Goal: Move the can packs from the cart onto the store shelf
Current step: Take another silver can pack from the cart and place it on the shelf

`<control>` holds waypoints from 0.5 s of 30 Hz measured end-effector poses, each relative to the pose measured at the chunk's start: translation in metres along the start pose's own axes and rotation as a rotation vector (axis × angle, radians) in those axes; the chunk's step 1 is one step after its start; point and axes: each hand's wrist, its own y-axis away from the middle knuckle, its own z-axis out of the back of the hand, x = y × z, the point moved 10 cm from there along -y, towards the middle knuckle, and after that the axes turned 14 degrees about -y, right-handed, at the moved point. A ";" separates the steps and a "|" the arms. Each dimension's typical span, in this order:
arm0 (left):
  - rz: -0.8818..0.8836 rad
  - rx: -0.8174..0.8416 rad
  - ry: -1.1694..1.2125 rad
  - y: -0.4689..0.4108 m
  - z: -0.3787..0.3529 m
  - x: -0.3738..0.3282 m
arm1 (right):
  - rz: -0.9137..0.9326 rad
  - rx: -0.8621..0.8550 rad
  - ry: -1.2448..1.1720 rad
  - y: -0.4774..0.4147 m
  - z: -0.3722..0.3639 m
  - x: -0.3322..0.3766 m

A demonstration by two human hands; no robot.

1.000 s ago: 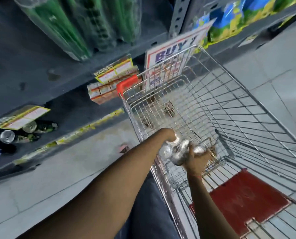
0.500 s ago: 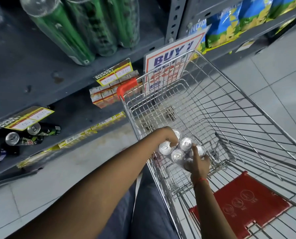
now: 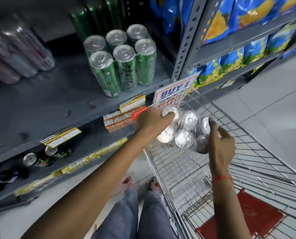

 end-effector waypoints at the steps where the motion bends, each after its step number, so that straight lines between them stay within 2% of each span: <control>1: -0.006 -0.060 0.035 0.008 0.022 0.002 | 0.052 0.009 0.042 0.004 0.000 0.026; 7: 0.081 -0.229 0.404 0.047 0.119 0.036 | 0.355 0.160 0.261 0.046 -0.034 0.154; 15: 0.272 -0.470 0.594 0.085 0.213 0.123 | 0.528 0.414 0.325 0.111 -0.126 0.209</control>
